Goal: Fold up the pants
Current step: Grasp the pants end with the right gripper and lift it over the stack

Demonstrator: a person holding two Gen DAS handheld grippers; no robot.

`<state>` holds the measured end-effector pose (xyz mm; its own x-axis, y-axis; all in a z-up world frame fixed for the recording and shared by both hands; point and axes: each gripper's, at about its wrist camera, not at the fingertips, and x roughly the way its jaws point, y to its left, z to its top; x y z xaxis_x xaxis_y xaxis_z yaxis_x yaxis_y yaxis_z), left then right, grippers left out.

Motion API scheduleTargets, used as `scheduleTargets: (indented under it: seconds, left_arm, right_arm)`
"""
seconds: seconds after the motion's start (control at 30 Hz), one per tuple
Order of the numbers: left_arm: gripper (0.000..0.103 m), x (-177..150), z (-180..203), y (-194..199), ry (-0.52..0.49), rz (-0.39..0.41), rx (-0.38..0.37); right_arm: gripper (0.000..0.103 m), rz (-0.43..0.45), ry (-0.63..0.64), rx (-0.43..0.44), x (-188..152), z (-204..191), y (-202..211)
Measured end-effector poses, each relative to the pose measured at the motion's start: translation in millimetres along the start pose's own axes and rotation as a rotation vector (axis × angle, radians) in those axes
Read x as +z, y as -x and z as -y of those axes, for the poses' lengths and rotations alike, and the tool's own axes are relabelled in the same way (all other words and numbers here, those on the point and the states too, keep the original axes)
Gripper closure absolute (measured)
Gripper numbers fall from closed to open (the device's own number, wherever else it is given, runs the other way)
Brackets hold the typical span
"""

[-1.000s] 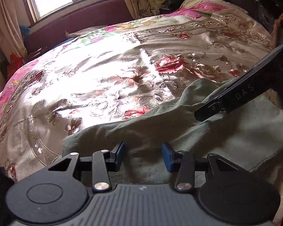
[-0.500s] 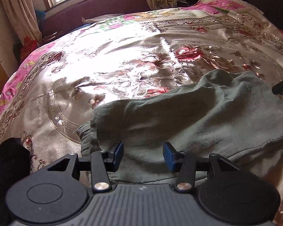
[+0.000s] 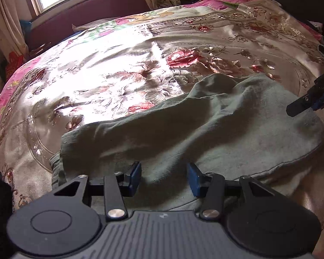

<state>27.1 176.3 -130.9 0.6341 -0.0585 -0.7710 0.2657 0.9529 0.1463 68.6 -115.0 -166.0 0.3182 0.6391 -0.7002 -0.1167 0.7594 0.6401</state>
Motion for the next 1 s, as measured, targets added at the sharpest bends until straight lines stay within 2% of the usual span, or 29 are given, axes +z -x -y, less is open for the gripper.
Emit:
scheduleTargets:
  seconds: [0.03,0.17,0.2,0.23,0.3,0.43,0.57,0.73,0.9,1.0]
  left_arm:
    - [0.042,0,0,0,-0.005,0.005,0.008]
    - [0.042,-3,-3,-6,0.014,-0.006,-0.002]
    - [0.042,-5,-2,-8,0.014,-0.013,-0.001]
    - [0.042,-7,-1,-9,0.014,-0.017,-0.002]
    - [0.042,-8,0,-8,0.024,-0.02,-0.008]
    - [0.042,-9,7,-5,0.072,-0.015,-0.067]
    - [0.042,-14,30,-1,0.062,0.008,-0.102]
    - [0.042,-19,23,2,0.164,0.02,-0.134]
    - [0.042,-30,8,16,0.243,0.033,-0.136]
    - [0.042,-39,-1,28,0.285,0.044,-0.13]
  right_arm:
    - [0.063,-0.009,0.011,-0.036,1,2,-8]
    - [0.063,0.004,-0.123,0.026,3,18,-18]
    - [0.07,0.002,-0.143,0.036,4,18,-18]
    - [0.094,-0.005,-0.159,0.043,5,16,-17]
    - [0.095,0.014,-0.201,0.079,9,12,-6]
    - [0.096,0.063,-0.188,0.065,21,-8,24]
    - [0.096,0.055,-0.141,0.027,34,-32,40]
    - [0.096,0.02,0.009,0.067,51,-95,32]
    - [0.096,-0.055,0.226,0.152,46,-176,-8]
    - [0.096,-0.124,0.284,0.192,29,-208,-43]
